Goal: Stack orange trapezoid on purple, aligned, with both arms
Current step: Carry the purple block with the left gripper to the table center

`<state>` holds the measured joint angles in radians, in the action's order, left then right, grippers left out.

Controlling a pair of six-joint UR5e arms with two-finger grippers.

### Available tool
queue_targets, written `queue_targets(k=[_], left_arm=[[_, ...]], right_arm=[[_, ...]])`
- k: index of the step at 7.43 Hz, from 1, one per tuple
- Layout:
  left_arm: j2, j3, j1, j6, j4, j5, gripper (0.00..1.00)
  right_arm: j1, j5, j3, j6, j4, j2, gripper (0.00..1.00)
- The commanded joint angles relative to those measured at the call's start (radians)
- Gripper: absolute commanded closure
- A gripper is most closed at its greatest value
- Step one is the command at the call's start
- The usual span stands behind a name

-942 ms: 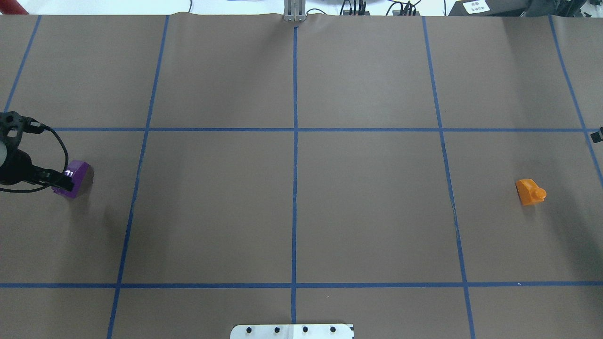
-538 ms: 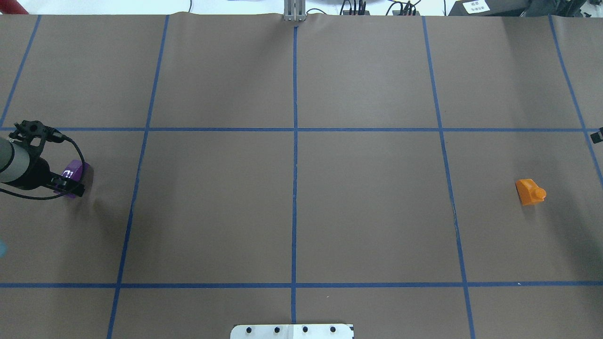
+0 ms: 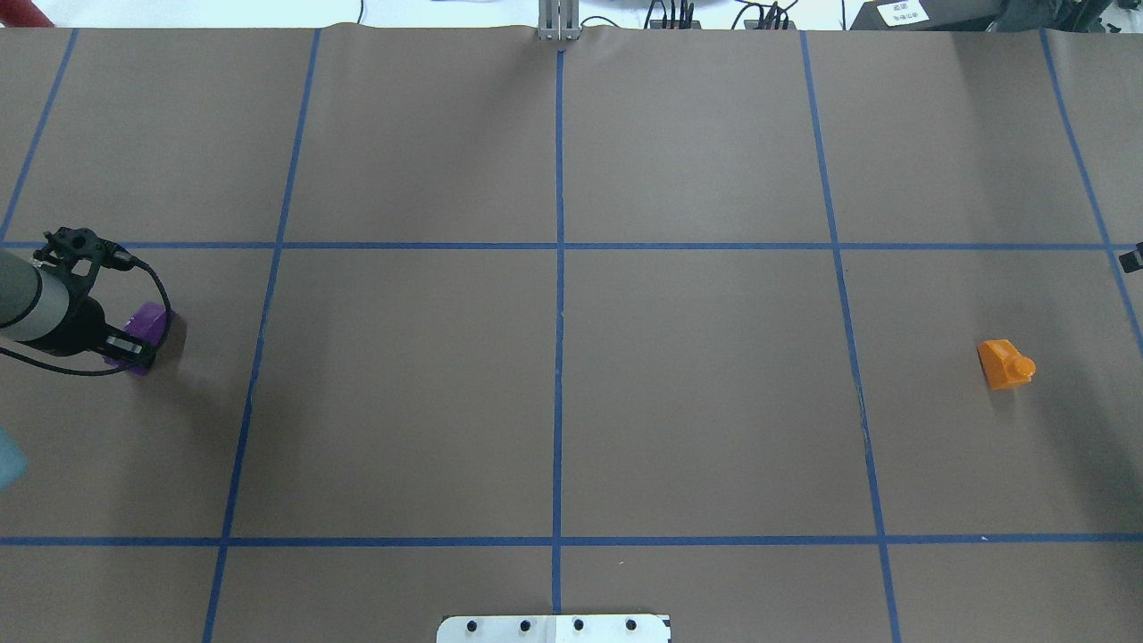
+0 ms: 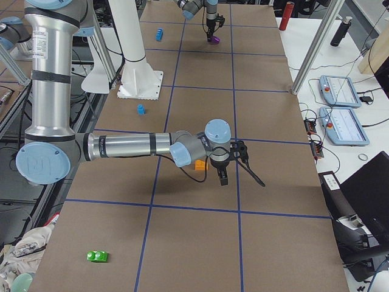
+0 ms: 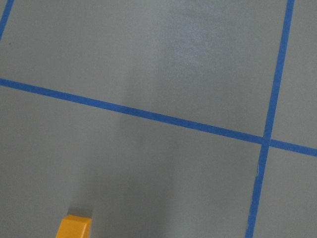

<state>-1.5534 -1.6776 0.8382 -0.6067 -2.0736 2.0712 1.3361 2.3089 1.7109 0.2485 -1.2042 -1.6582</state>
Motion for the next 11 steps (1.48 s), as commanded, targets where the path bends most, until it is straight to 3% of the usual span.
queue_targets(k=[1,3,5,7,11], left_arm=[[0.004,-0.068,0.004,-0.013,0.015,0.056,1.0],[-0.035,-0.149,0.001,-0.175,0.059,0.081,1.0],[-0.271,-0.188,-0.007,-0.325,0.345,0.081,1.0],[-0.446,-0.156,-0.117,-0.367,0.475,0.072,1.0],[-0.874,0.238,-0.3,-0.557,0.464,-0.034,1.0]], right_arm=[[0.0,0.0,0.001,0.0,0.006,0.0,0.01],[0.0,0.001,0.001,0.0,0.006,-0.002,0.01],[0.0,0.0,0.001,0.0,0.006,0.0,0.01],[-0.002,0.001,0.0,0.0,0.006,-0.002,0.01],[-0.002,0.001,0.001,-0.002,0.006,-0.002,0.01]])
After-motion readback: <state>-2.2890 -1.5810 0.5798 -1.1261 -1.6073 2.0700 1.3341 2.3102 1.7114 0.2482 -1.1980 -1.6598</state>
